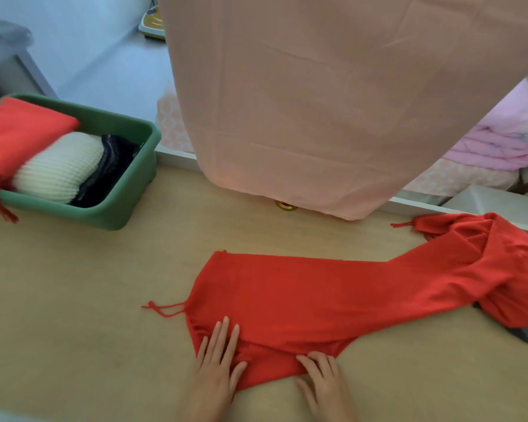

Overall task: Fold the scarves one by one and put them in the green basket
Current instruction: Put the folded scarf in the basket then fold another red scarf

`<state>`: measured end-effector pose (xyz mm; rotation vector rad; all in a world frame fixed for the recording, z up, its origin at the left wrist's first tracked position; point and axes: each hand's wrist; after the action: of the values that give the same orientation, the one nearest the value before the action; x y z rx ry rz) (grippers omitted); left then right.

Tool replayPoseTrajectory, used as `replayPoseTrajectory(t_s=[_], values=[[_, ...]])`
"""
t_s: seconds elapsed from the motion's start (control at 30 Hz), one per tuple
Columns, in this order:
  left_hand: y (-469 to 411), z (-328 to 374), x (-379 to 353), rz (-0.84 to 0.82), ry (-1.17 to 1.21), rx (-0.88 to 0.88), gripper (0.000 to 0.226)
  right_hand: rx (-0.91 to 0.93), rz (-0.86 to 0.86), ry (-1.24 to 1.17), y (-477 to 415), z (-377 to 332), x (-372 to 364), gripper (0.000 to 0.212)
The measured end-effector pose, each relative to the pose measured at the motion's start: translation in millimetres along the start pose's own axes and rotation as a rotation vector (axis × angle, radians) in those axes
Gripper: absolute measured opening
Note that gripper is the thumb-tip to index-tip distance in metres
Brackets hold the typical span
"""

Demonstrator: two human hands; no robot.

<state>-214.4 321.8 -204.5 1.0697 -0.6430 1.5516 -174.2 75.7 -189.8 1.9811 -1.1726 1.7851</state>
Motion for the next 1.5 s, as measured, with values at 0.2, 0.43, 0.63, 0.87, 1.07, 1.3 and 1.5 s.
replayPoseTrajectory(t_s=[0.2, 0.43, 0.63, 0.87, 1.07, 1.3, 1.5], values=[[-9, -41, 32, -0.084, -0.085, 0.122, 0.066, 0.070, 0.053, 0.016, -15, -28, -10, 0.008], [-22, -93, 62, 0.105, 0.006, 0.276, 0.064, 0.062, 0.053, -0.196, -41, -90, -12, 0.024], [3, -82, 91, 0.255, 0.381, 0.749, 0.070, -0.237, 0.027, -0.334, -95, -63, -7, 0.023], [34, -63, 88, -0.007, 0.542, 0.995, 0.029, -0.333, -0.203, -0.259, -188, -37, -20, 0.057], [34, -88, 119, 0.084, 1.029, 1.078, 0.009, -0.278, -0.437, -0.210, -242, -51, -48, 0.059], [41, -137, 134, 0.208, 1.099, 1.149, 0.013, -0.151, -0.485, -0.274, -280, -89, -67, 0.031], [42, -186, 172, 0.483, 0.771, 1.114, 0.019, 0.019, -0.133, -0.472, -317, -154, -62, 0.010]])
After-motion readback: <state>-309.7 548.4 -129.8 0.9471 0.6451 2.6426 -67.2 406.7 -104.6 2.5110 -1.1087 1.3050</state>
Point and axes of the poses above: each hand's wrist, its own y-axis away from the middle knuckle, its own x-axis out of the back of the hand, z = x × y, and after that the axes turned 15 degrees about x, right-handed
